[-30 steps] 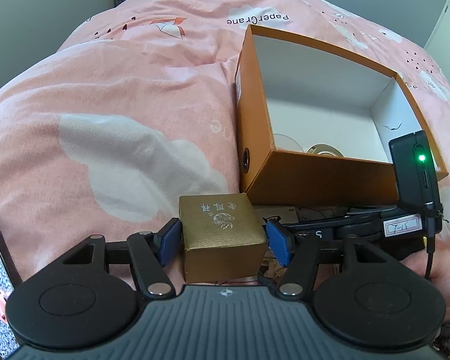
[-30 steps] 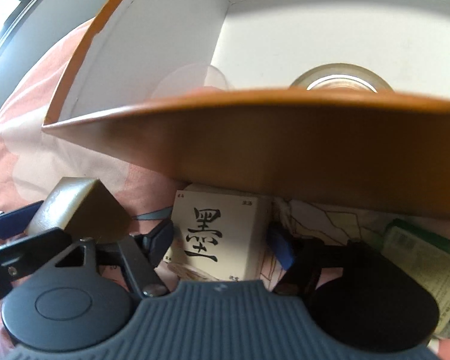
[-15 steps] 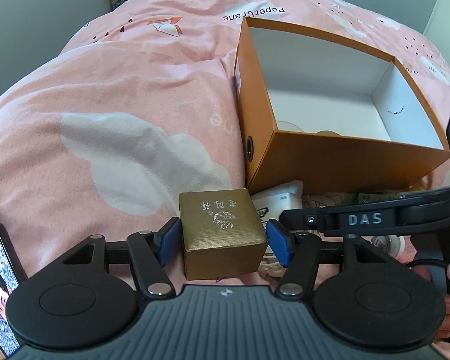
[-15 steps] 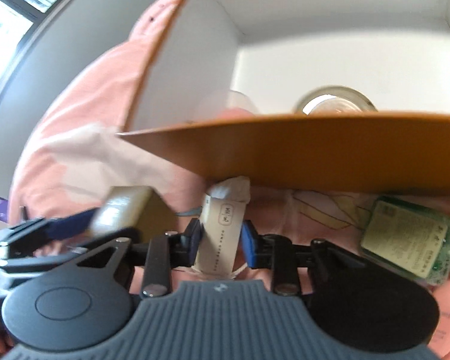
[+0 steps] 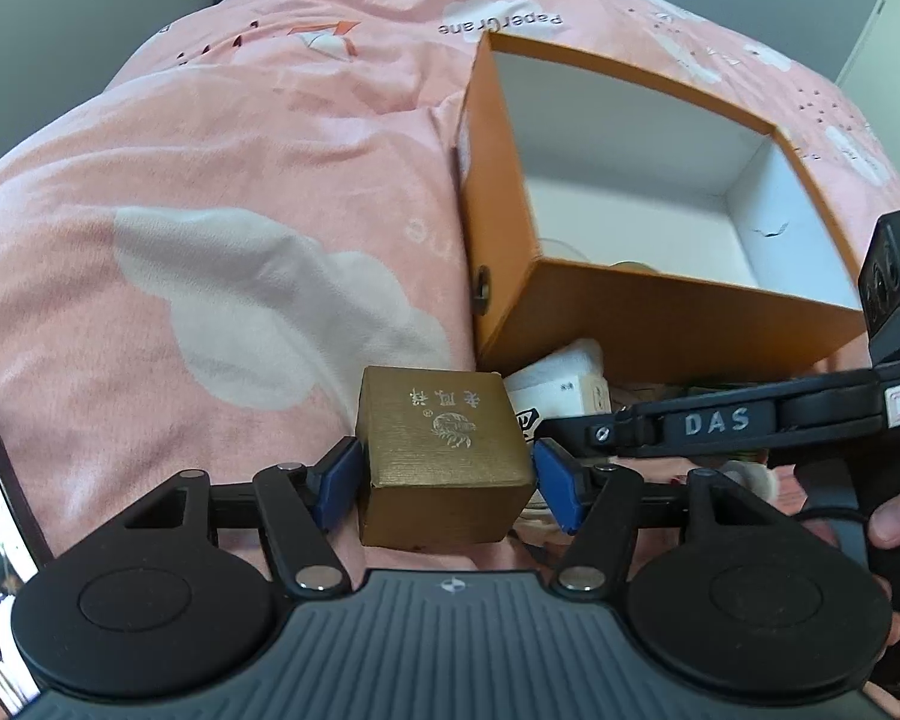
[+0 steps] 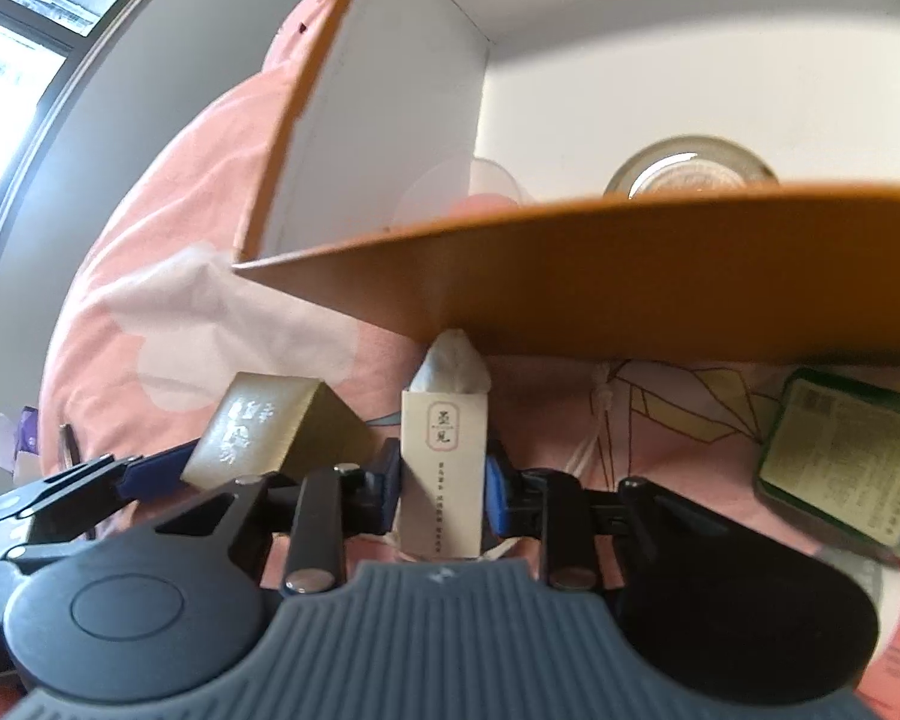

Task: Organize rigid objects
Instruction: 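Grasp the white packet with the right tool beside the box, then carry the gold box into the orange box with the left tool while the right tool carries the packet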

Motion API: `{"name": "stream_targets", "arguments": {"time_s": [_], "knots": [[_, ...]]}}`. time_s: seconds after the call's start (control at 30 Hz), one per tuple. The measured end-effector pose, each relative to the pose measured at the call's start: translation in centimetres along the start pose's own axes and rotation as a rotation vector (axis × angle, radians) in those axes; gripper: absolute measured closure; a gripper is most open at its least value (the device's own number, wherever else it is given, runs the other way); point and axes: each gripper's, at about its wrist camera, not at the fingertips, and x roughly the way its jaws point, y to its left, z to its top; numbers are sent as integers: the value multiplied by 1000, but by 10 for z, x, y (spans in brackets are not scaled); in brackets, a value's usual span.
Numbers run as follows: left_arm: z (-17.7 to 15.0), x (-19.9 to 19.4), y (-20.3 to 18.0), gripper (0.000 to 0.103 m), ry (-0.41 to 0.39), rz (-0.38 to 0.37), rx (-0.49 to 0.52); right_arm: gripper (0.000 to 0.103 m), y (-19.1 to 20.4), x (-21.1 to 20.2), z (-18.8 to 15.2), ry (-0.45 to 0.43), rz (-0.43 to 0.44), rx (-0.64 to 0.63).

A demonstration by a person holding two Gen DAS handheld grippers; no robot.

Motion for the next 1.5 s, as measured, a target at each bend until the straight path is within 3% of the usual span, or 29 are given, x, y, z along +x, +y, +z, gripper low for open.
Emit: {"name": "stream_targets", "arguments": {"time_s": [0.23, 0.5, 0.77, 0.97, 1.17, 1.27, 1.5], "knots": [[10, -33, -15, 31, -61, -73, 35, 76, 8, -54, -3, -57, -12, -56], [36, -65, -37, 32, -182, -123, 117, 76, 23, -124, -6, -200, -36, -106], [89, -55, -68, 32, -281, -159, 227, 76, 25, -192, 22, -338, -19, -105], [132, 10, -86, 32, -224, -119, 185, 76, 3, -179, 65, -382, -94, -59], [142, 75, -94, 32, -134, -56, 164, 76, -43, -143, 100, -341, -142, 46], [142, 97, -97, 32, -90, 13, 163, 76, -60, -128, 108, -321, -149, 77], [133, 119, -119, 31, -68, 192, 281, 76, -77, -116, 114, -294, -148, 101]]}}
